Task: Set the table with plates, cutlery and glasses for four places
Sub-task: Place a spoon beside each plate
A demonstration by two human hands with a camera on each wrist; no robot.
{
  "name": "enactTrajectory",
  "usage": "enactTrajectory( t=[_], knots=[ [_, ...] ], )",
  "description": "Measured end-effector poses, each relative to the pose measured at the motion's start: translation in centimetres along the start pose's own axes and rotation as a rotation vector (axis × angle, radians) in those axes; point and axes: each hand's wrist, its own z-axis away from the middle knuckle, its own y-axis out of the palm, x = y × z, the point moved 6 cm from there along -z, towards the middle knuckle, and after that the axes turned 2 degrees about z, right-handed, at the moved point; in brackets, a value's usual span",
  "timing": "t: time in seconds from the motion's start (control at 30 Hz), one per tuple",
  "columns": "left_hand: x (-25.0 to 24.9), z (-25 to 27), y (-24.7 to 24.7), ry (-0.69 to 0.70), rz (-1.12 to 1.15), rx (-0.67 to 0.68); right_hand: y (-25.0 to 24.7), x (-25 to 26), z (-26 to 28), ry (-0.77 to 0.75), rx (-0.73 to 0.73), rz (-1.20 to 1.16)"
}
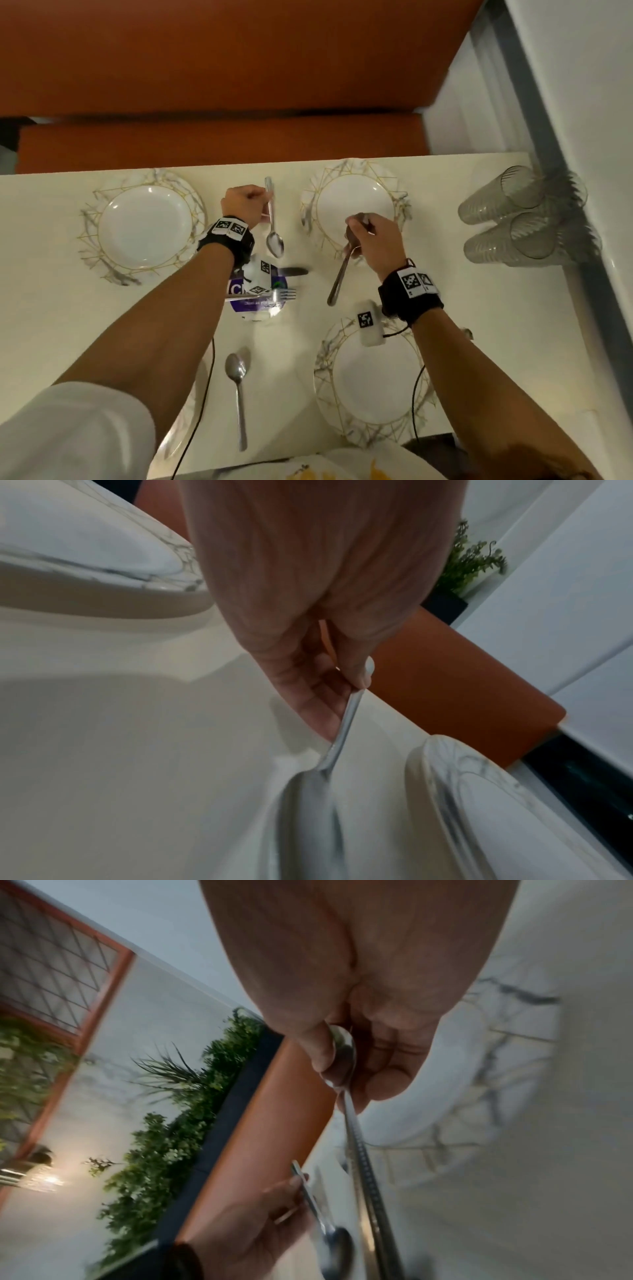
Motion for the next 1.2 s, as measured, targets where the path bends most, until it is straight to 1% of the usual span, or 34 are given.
enactTrajectory(
  t=[0.07, 0.2, 0.37, 0.43, 0.5, 0.6, 0.67, 0.7, 0.77, 0.83, 1.0, 1.2],
  knots=[
    [-0.2, -0.9, 0.1, 0.005, -0.009, -0.019, 0.0, -1.2, 0.6, 0.014, 0.004, 0.016],
    [-0.4, -2.0, 0.0, 0.04, -0.107, -0.077, -0.1, -2.6, 1.3, 0.046, 0.005, 0.054],
    [-0.2, -2.2, -0.1, 0.094, -0.181, -0.139, -0.2, -2.9, 1.2, 0.042, -0.011, 0.087],
    [-0.4, -1.9, -0.1, 0.148, -0.215, -0.15, -0.3, -2.8, 1.1, 0.041, -0.014, 0.093],
    [-0.4, -1.6, -0.3, 0.265, -0.334, -0.161, -0.4, -2.6, 1.0, 0.024, -0.019, 0.109],
    [-0.2, 0.0, -0.3, 0.53, -0.624, -0.14, -0.5, -2.5, 0.9, 0.001, -0.021, 0.099],
    [0.5, 1.4, 0.0, 0.664, -0.765, -0.057, -0.5, -2.6, 0.9, 0.006, -0.026, 0.078],
    [1.1, 1.9, 0.1, 0.699, -0.817, -0.004, -0.5, -2.7, 0.9, 0.011, -0.03, 0.071],
    [2.2, 2.7, 0.2, 0.721, -0.91, 0.076, -0.5, -2.8, 1.0, 0.019, -0.031, 0.065],
    [2.9, 3.1, 0.3, 0.719, -0.976, 0.103, -0.4, -2.9, 1.1, 0.028, -0.027, 0.062],
    [3.5, 3.8, 0.5, 0.694, -0.979, 0.072, -0.1, -3.2, 1.3, 0.033, -0.021, 0.081],
    [3.2, 3.8, 1.0, 0.654, -0.983, 0.066, 0.2, -3.2, 1.6, 0.04, -0.011, 0.109]
  ],
)
